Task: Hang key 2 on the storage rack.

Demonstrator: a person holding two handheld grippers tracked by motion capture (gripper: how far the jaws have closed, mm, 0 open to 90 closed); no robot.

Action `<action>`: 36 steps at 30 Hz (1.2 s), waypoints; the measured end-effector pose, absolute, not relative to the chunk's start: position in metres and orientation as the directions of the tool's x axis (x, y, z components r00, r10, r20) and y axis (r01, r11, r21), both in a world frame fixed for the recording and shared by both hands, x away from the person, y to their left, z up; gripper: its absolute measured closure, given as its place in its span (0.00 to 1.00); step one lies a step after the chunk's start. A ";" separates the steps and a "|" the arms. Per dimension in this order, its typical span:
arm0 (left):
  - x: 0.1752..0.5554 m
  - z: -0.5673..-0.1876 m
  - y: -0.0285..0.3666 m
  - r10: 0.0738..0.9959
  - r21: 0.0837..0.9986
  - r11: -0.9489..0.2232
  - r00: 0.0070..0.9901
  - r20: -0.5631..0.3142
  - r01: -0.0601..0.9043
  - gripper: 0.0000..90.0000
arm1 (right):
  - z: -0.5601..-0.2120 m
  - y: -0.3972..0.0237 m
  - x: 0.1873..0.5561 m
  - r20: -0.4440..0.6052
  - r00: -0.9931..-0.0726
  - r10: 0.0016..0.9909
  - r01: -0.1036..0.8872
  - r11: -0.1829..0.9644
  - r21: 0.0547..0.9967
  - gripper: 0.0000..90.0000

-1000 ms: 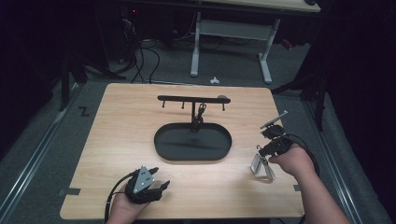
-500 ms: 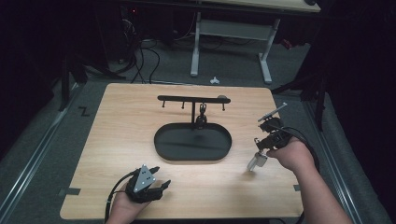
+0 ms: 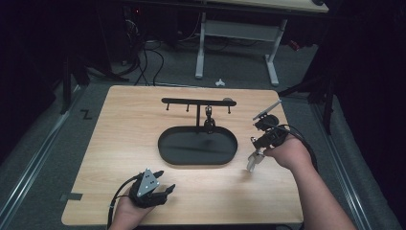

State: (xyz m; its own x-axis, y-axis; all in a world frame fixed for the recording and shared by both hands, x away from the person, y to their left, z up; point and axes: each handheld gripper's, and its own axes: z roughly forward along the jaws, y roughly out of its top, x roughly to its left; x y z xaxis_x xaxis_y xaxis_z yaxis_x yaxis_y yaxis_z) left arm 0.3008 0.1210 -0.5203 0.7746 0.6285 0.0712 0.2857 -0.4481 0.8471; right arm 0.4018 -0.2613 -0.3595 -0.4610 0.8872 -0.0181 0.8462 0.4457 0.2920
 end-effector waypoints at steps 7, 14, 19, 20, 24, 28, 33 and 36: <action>0.301 -0.519 0.122 0.629 0.849 -0.442 0.775 0.064 0.288 0.40 | -0.352 -0.249 0.408 -0.018 -0.482 0.876 0.834 0.466 0.294 0.96; 0.300 -0.518 0.123 0.634 0.849 -0.440 0.771 0.062 0.293 0.40 | -0.343 -0.234 0.412 -0.029 -0.513 0.858 0.810 0.496 0.314 0.96; 0.298 -0.518 0.122 0.630 0.844 -0.453 0.773 0.074 0.288 0.40 | -0.338 -0.226 0.417 -0.035 -0.523 0.851 0.800 0.505 0.325 0.96; 0.298 -0.518 0.123 0.634 0.846 -0.448 0.770 0.073 0.288 0.40 | -0.337 -0.225 0.418 -0.035 -0.523 0.852 0.800 0.504 0.325 0.96; 0.298 -0.518 0.126 0.636 0.846 -0.443 0.769 0.063 0.297 0.40 | -0.334 -0.221 0.425 -0.036 -0.524 0.851 0.798 0.505 0.328 0.96; 0.298 -0.519 0.126 0.639 0.847 -0.439 0.767 0.060 0.300 0.40 | -0.332 -0.215 0.433 -0.037 -0.526 0.850 0.798 0.508 0.324 0.96; 0.298 -0.519 0.128 0.644 0.849 -0.433 0.763 0.056 0.304 0.40 | -0.330 -0.206 0.445 -0.037 -0.529 0.848 0.795 0.511 0.327 0.96; 0.298 -0.519 0.128 0.644 0.848 -0.434 0.763 0.056 0.304 0.40 | -0.329 -0.200 0.448 -0.034 -0.537 0.843 0.790 0.517 0.329 0.96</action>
